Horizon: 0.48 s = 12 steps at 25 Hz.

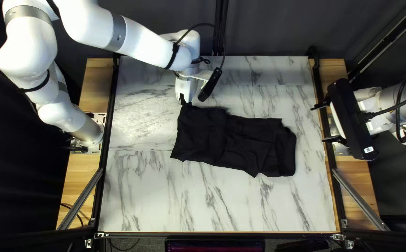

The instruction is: Fold t-shirt

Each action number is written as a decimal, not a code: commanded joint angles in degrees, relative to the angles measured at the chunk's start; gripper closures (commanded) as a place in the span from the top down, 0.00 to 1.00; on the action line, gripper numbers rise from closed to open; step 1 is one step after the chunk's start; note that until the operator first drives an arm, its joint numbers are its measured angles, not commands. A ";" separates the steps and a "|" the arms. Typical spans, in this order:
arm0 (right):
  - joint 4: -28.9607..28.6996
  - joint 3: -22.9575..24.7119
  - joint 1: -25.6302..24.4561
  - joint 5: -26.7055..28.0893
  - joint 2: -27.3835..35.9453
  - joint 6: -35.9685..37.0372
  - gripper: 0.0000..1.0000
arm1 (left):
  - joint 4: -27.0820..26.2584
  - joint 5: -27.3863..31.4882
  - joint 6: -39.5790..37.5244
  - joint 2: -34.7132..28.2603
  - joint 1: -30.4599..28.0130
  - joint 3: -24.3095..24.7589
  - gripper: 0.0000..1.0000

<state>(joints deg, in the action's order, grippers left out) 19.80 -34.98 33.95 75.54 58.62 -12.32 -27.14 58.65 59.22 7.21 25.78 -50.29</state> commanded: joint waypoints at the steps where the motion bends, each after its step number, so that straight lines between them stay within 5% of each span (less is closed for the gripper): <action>1: 0.00 0.00 0.00 0.00 0.00 0.00 1.00 | -0.26 -1.10 0.52 -0.83 0.82 1.67 0.04; 3: 0.00 0.00 0.00 0.00 0.00 0.00 1.00 | -0.59 -1.36 0.88 -0.33 0.86 1.70 0.07; 4: 0.00 0.00 0.00 0.00 0.00 0.00 1.00 | -0.74 -1.47 1.02 -0.11 0.79 1.69 0.81; 5: 0.00 0.00 0.00 0.00 0.00 0.00 1.00 | -0.90 -1.60 1.10 -0.12 0.63 1.73 1.00; 12: 0.00 0.00 0.00 0.00 0.00 0.00 1.00 | 1.19 -2.80 -7.16 -8.87 -5.20 4.57 1.00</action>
<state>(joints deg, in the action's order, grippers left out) 19.80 -34.98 33.95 75.54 58.62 -12.32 -27.14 56.75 55.92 1.82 23.34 -46.96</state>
